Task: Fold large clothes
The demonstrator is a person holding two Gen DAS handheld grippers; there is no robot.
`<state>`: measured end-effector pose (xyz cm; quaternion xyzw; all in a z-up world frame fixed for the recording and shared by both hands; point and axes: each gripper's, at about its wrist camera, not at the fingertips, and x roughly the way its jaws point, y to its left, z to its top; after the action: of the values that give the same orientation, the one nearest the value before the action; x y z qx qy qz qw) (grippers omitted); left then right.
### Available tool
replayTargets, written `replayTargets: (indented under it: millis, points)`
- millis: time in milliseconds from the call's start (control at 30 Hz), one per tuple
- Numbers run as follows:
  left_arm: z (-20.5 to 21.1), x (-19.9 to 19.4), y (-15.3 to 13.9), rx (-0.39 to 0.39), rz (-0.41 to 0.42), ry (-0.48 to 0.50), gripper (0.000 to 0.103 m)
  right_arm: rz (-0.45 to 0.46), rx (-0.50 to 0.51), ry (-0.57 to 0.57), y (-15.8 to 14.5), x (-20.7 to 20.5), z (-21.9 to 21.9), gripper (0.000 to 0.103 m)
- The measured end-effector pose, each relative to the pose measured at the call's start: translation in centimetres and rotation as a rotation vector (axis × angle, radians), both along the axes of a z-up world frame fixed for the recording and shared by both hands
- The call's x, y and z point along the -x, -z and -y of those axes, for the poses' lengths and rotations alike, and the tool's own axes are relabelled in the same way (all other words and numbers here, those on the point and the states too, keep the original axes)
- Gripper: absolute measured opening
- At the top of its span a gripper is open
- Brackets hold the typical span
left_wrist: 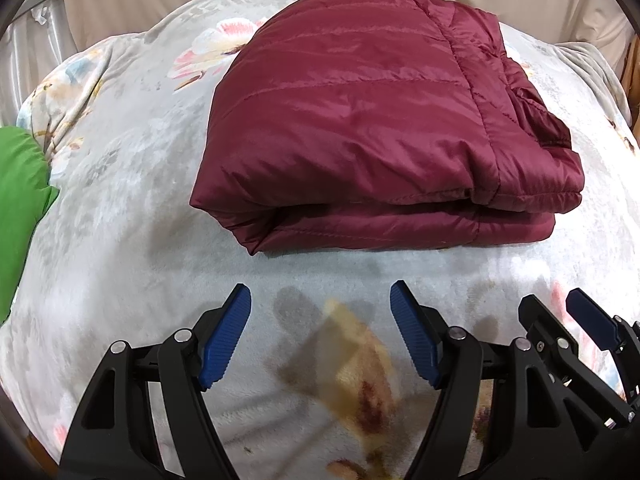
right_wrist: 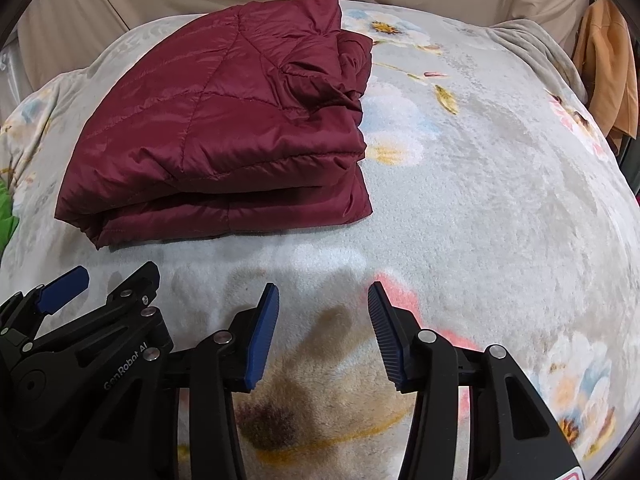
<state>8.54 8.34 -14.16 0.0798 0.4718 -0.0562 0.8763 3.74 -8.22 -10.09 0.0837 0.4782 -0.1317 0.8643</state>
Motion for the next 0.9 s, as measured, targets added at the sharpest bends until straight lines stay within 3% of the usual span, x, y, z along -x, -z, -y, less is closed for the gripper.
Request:
replayTargets:
  millis: [900]
  points:
    - [0.58,0.17,-0.84,0.002,0.01,0.012,0.066,0.01,0.009,0.001,-0.5,0.0,0.44,0.047]
